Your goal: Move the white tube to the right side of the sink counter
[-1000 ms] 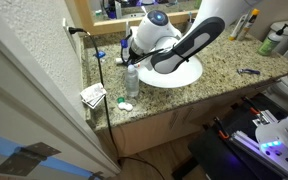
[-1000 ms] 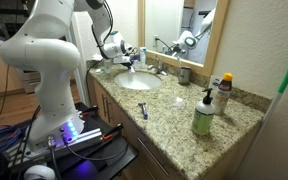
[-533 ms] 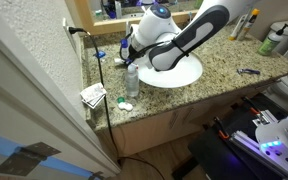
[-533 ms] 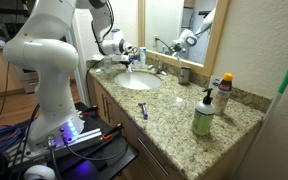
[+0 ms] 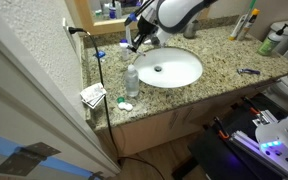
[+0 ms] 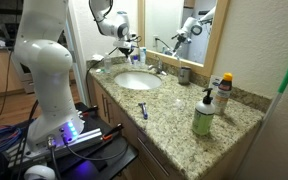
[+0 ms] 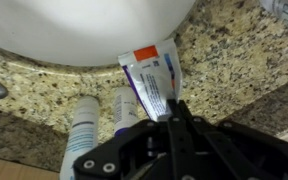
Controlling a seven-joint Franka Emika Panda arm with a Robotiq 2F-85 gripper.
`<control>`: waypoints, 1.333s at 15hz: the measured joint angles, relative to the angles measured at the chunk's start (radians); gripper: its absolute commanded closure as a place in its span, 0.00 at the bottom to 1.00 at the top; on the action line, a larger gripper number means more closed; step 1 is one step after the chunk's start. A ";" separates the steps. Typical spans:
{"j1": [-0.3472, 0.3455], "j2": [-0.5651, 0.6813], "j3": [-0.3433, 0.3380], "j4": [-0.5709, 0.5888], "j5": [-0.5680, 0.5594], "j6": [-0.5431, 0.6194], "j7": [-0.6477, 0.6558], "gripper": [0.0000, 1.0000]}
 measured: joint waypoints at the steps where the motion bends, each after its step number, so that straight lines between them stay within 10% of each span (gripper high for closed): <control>1: -0.021 -0.044 0.001 -0.009 0.033 -0.057 -0.028 1.00; 8: -0.076 -0.398 -0.148 -0.096 0.133 -0.409 -0.053 1.00; 16: -0.183 -0.762 -0.385 -0.359 -0.038 -0.513 0.176 0.98; 20: -0.182 -0.788 -0.395 -0.375 -0.040 -0.512 0.174 1.00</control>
